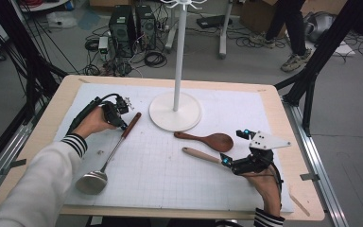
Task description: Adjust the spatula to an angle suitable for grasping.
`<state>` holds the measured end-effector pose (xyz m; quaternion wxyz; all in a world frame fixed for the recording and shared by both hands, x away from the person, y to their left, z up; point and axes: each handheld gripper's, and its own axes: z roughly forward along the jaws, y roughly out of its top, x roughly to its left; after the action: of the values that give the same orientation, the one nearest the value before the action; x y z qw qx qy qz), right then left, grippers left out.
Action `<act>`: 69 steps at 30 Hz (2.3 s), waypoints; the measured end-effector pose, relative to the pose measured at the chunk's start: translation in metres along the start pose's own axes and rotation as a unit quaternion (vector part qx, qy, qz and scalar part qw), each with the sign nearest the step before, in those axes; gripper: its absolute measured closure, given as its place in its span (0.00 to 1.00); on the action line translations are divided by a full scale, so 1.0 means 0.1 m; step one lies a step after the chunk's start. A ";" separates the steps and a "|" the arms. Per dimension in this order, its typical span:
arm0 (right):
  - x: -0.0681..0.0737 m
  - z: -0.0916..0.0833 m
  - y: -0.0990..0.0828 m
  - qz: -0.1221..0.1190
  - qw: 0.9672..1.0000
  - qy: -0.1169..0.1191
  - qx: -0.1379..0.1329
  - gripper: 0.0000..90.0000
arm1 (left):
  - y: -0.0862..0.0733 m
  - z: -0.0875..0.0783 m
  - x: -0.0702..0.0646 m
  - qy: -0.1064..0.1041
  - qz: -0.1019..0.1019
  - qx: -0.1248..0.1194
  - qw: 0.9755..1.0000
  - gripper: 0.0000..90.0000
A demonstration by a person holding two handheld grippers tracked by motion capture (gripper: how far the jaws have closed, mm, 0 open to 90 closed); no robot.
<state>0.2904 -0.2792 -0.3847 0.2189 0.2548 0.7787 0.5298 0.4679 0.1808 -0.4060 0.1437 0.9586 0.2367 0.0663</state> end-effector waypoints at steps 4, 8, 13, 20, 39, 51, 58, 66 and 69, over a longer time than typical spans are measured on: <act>0.01 0.00 0.00 0.002 1.000 0.002 0.002 0.01 | 0.03 0.02 -0.04 -0.005 0.008 0.000 1.000 1.00; 0.01 0.00 0.00 0.003 1.000 0.002 0.005 0.01 | 0.05 0.02 -0.07 -0.008 0.018 0.001 1.000 1.00; 0.01 0.00 0.00 0.004 1.000 0.002 0.004 0.01 | 0.13 0.00 -0.13 -0.014 0.032 -0.005 0.999 1.00; 0.00 -0.02 0.00 0.003 1.000 0.002 -0.001 0.01 | 0.19 0.02 -0.18 -0.018 0.046 0.007 0.999 1.00; -0.01 -0.03 0.00 0.007 1.000 0.000 -0.004 0.01 | 0.01 -0.39 -0.14 -0.007 0.037 -0.077 0.996 1.00; -0.02 -0.05 0.00 0.011 1.000 -0.003 -0.008 0.01 | -0.35 -0.81 -0.18 -0.026 0.034 -0.186 0.982 0.79; -0.02 -0.05 0.00 0.012 1.000 -0.012 -0.007 0.01 | -0.58 -1.02 -0.27 -0.022 0.022 -0.260 0.965 0.57; -0.01 -0.04 0.01 0.011 1.000 -0.015 -0.006 0.01 | -0.85 -1.13 -0.44 0.033 -0.013 -0.343 0.939 0.15; -0.01 -0.03 0.01 0.011 1.000 -0.015 -0.007 0.01 | -0.95 -1.15 -0.46 0.043 -0.033 -0.363 0.930 0.02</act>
<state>0.2891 -0.2818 -0.3828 0.2266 0.2693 0.7688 0.5340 0.3634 0.2672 -0.3289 0.4733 0.8289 0.2343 0.1844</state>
